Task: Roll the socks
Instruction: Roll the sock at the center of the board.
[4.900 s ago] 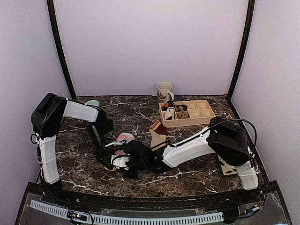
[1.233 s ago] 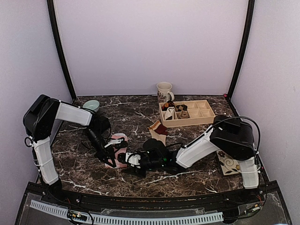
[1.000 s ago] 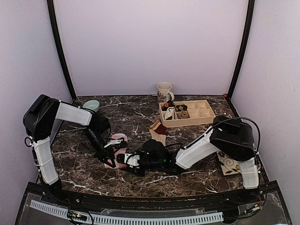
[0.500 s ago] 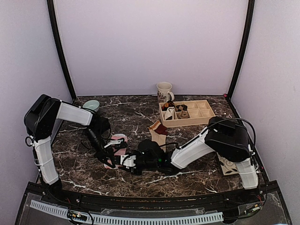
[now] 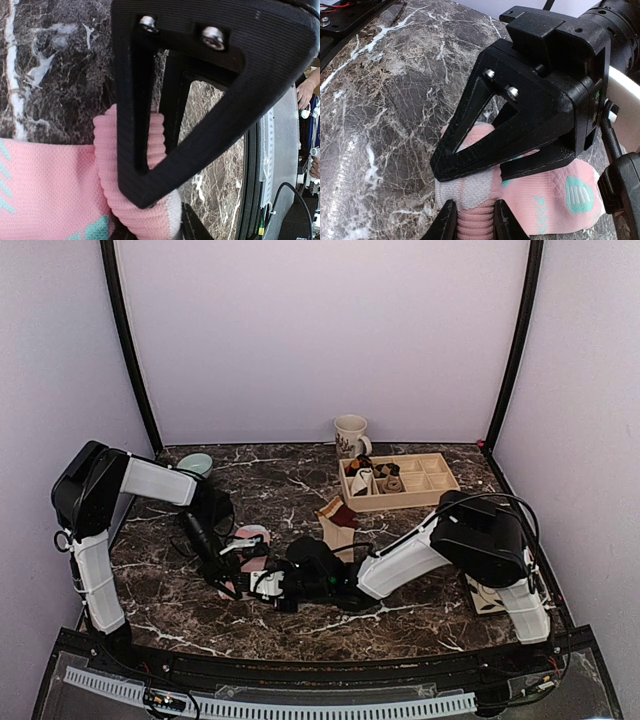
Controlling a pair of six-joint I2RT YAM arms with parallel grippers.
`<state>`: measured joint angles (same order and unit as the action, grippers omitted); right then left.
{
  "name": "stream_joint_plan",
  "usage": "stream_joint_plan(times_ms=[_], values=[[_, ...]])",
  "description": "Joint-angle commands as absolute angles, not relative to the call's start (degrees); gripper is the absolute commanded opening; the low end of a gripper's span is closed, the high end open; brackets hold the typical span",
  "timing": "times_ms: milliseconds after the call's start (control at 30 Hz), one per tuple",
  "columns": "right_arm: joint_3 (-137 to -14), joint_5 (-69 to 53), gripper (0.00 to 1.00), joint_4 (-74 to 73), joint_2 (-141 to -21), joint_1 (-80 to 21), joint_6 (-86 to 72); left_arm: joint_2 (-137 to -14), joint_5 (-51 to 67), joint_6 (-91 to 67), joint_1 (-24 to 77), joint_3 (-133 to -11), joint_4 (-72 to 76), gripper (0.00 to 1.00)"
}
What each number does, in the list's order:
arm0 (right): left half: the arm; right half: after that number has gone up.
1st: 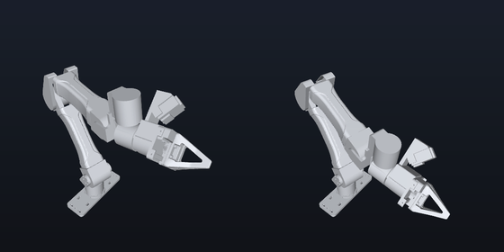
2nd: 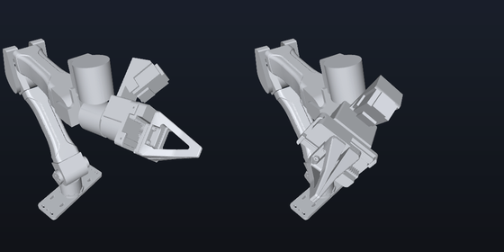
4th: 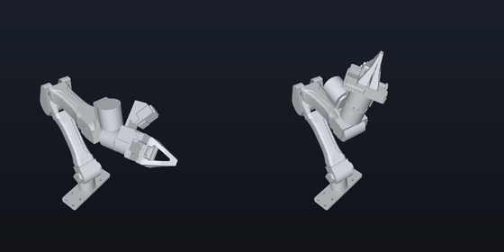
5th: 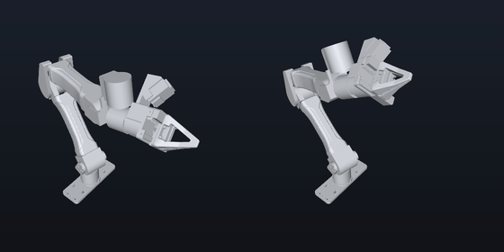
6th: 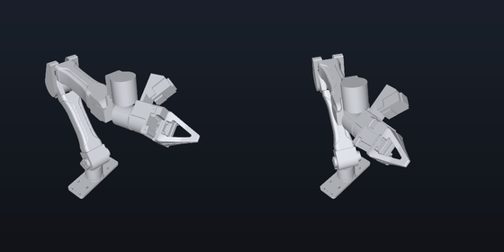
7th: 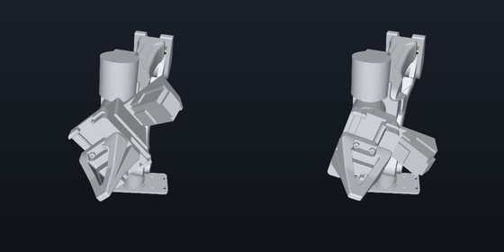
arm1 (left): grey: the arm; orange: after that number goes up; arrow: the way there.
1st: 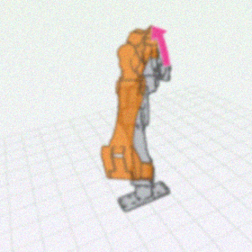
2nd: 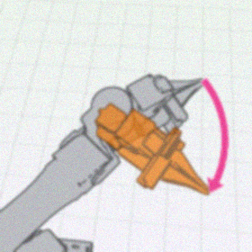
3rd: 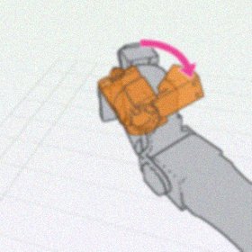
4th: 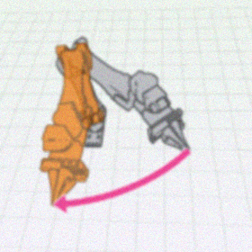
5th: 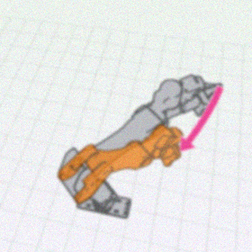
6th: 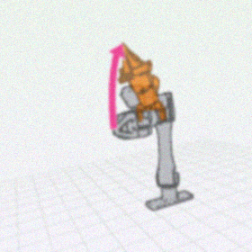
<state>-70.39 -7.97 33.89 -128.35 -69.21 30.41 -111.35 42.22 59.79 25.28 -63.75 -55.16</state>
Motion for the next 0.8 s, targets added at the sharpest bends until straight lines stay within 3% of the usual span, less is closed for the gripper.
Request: stream_joint_plan(times_ms=[0,67,167,467,633,767], values=[[-71.74,-6.64,0.25,23.92,-132.37,-69.87,31.59,-111.50,41.46,60.90,25.11,-64.49,-55.43,0.31],[-73.47,-7.40,0.22,20.14,-132.98,-69.88,31.65,-110.73,41.33,60.66,24.00,-64.72,-55.09,0.38],[-75.55,-8.50,0.17,15.98,-133.69,-69.80,31.30,-108.17,40.57,60.66,20.74,-64.95,-54.06,0.59],[-78.51,-12.29,0.09,10.45,-135.35,-68.40,25.86,-93.92,34.72,65.26,13.28,-56.76,-45.54,0.60],[-81.05,-15.93,0.07,8.56,-136.21,-66.72,20.24,-86.09,32.42,67.58,13.36,-48.80,-38.67,0.52],[-81.82,-18.49,0.04,9.28,-136.09,-65.20,14.83,-79.65,31.90,73.49,13.55,-41.19,-35.18,0.51]])
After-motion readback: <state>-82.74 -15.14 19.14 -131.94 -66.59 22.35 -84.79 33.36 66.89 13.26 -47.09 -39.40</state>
